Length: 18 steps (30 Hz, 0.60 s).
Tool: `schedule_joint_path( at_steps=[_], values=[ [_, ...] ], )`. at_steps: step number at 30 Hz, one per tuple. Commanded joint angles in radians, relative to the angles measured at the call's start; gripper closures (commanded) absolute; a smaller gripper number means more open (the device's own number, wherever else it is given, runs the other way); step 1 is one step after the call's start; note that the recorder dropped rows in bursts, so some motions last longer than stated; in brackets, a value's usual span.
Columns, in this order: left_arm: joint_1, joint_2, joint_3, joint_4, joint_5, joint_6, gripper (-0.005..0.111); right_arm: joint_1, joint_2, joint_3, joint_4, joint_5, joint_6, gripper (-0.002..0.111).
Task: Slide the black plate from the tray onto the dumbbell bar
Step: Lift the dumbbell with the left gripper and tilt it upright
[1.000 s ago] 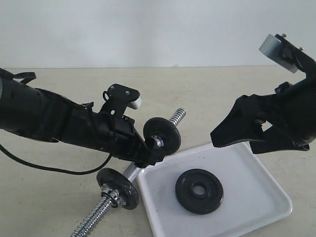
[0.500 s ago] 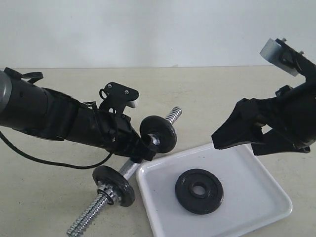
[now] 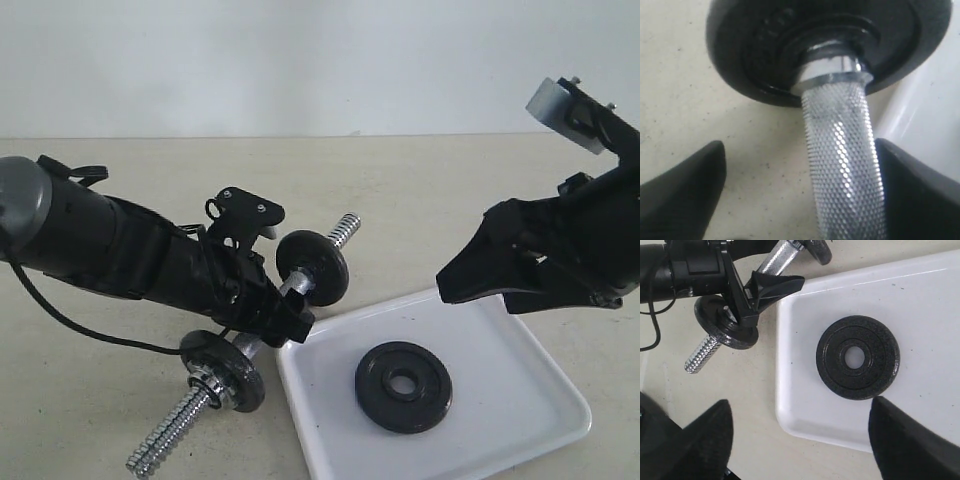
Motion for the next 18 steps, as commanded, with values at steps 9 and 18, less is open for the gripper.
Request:
schedule_joint_path(
  at_steps=[9, 18],
  values=[
    [0.0, 0.01, -0.001, -0.002, -0.151, 0.007, 0.052, 0.002, -0.003, 0.004, 0.016, -0.004, -0.02, 0.089],
    [0.0, 0.01, -0.001, -0.002, -0.151, 0.007, 0.08, 0.002, -0.003, 0.004, 0.016, -0.004, -0.049, 0.108]
  ],
)
